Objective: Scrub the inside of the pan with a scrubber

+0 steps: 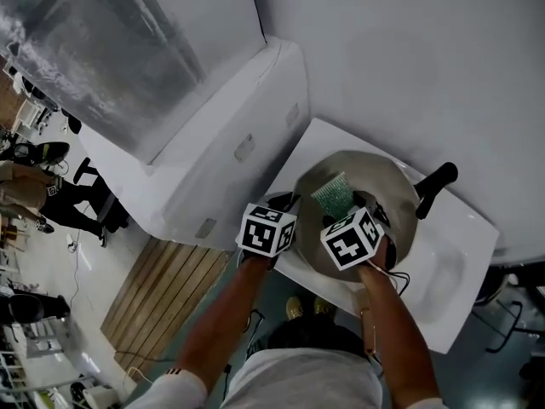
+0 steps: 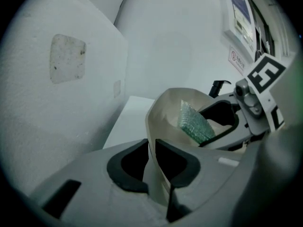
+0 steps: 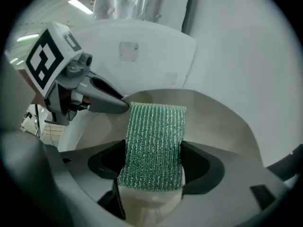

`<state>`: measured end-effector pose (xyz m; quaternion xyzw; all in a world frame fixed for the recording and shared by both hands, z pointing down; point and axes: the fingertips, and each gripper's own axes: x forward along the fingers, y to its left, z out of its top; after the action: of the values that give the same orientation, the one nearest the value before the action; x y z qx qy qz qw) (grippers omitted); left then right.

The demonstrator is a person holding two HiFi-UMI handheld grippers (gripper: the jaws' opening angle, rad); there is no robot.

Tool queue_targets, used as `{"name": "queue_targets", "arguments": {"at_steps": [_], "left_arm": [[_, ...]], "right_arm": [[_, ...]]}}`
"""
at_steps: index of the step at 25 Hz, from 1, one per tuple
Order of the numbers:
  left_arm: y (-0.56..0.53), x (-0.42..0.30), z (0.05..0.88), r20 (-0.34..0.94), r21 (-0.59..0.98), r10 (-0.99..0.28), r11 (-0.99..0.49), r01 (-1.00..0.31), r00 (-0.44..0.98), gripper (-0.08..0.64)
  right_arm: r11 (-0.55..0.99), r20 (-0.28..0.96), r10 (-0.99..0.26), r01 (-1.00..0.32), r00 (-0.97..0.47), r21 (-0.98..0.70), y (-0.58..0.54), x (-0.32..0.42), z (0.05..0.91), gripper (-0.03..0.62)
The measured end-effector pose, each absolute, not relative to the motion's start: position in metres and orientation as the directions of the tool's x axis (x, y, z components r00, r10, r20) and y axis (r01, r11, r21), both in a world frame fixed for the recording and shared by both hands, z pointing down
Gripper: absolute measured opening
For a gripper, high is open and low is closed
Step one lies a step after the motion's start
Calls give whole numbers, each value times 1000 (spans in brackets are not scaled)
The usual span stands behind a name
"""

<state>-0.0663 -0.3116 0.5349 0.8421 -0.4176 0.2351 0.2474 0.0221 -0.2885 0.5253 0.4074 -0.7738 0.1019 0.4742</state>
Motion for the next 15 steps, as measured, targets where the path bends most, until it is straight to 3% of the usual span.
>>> {"name": "queue_targets", "arguments": {"at_steps": [8,15], "left_arm": [[-311,-67,534,601,224,-586,-529,-819,543,58],[-312,-66,534,598,222,-584,-537,-814,549,58]], "right_arm": [[654,847,-477,-738,-235,163,-280,0,552,353],[631,858,-485,-747,-170,208,-285,29,556,353]]}}
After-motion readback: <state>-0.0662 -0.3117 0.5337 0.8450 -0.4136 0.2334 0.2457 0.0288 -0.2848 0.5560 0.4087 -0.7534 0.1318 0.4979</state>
